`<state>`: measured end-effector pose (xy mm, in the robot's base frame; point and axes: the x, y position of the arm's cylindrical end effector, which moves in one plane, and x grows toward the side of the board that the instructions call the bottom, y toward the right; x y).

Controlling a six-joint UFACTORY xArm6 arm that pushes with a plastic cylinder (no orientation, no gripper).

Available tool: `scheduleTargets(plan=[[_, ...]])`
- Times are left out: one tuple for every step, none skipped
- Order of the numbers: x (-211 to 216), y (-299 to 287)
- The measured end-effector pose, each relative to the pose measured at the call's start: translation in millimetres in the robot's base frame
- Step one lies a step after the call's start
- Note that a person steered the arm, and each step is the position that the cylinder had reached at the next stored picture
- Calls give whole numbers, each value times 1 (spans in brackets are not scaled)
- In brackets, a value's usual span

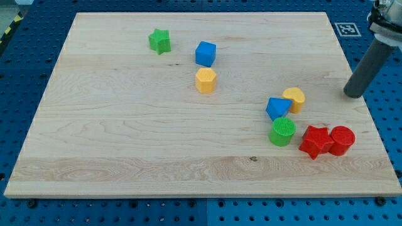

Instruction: Slide the yellow hexagon closer to the blue cube

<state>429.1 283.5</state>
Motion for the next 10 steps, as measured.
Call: scheduleTargets(plan=[[-32,-12],[-65,-36],[-81,-68],[-65,-111],[-40,-151],[-7,-182],[19,-225],[40,-270],[28,-304],[2,-298]])
